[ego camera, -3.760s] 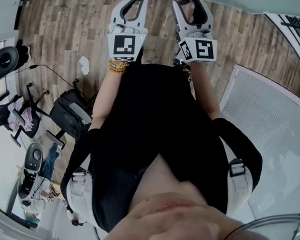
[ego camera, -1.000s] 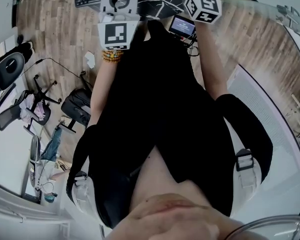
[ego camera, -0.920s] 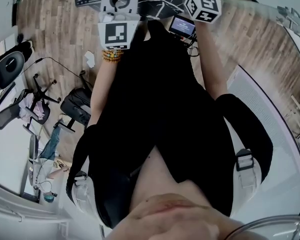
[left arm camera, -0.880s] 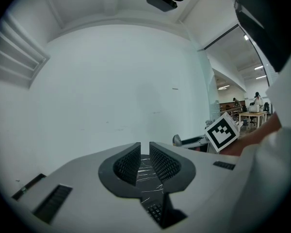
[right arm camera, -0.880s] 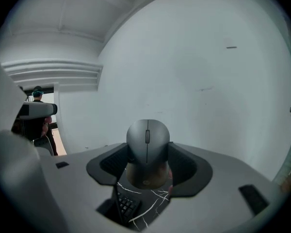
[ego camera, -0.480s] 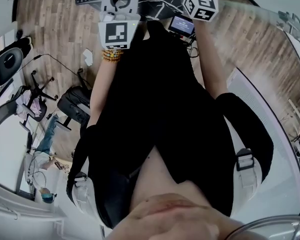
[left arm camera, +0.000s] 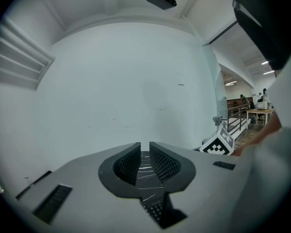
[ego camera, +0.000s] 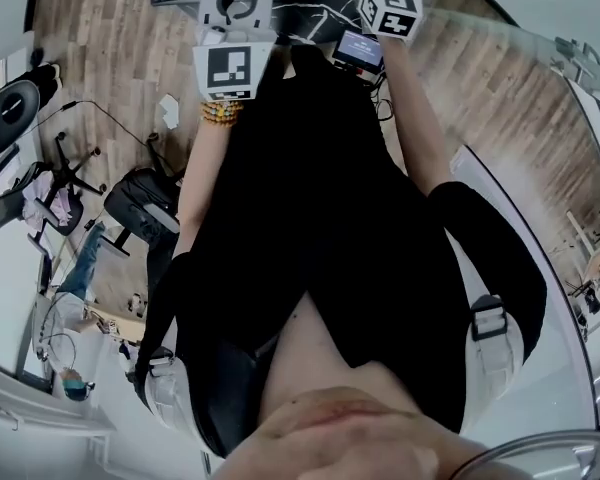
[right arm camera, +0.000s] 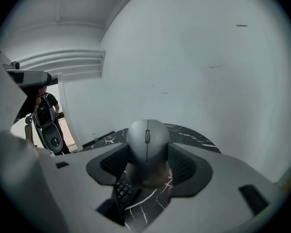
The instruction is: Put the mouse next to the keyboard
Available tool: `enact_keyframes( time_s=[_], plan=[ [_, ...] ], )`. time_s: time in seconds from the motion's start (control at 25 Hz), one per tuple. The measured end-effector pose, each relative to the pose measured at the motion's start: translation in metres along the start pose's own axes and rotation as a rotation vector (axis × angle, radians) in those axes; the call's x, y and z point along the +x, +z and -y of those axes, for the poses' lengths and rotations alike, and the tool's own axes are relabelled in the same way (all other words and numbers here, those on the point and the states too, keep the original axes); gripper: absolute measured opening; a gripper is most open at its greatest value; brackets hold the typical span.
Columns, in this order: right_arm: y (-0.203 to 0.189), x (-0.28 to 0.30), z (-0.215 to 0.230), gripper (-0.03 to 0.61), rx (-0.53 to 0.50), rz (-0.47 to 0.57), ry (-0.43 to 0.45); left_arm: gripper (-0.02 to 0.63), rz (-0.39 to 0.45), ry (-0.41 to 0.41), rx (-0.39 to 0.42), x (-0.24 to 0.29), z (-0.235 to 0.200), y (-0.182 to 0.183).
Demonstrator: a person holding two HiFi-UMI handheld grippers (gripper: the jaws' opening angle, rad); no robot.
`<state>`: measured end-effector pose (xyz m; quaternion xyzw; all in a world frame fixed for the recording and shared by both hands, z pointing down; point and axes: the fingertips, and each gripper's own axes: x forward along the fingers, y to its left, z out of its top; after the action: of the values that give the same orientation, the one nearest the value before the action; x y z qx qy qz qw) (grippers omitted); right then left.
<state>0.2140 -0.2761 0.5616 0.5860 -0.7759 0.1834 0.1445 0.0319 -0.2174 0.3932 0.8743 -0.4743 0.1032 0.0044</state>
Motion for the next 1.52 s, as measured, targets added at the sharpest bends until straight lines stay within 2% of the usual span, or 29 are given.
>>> enact_keyframes(
  time_s=[0.2,0.96,1.36,1.52],
  plan=[
    [-0.019,0.013,0.001,0.267,-0.023,-0.004,0.025,0.06,-0.003,0.025,-0.001,0.0,-0.002,-0.001],
    [-0.075,0.049,0.002,0.267,0.018,-0.132,0.055,0.06,-0.018,0.061,-0.008,-0.005,-0.005,-0.013],
    [-0.083,0.063,0.003,0.267,0.091,-0.14,0.07,0.058,-0.03,0.063,0.005,-0.009,-0.002,-0.017],
    [-0.084,0.065,0.006,0.267,0.106,-0.133,0.051,0.058,-0.031,0.061,-0.009,-0.011,-0.001,-0.017]
  ],
)
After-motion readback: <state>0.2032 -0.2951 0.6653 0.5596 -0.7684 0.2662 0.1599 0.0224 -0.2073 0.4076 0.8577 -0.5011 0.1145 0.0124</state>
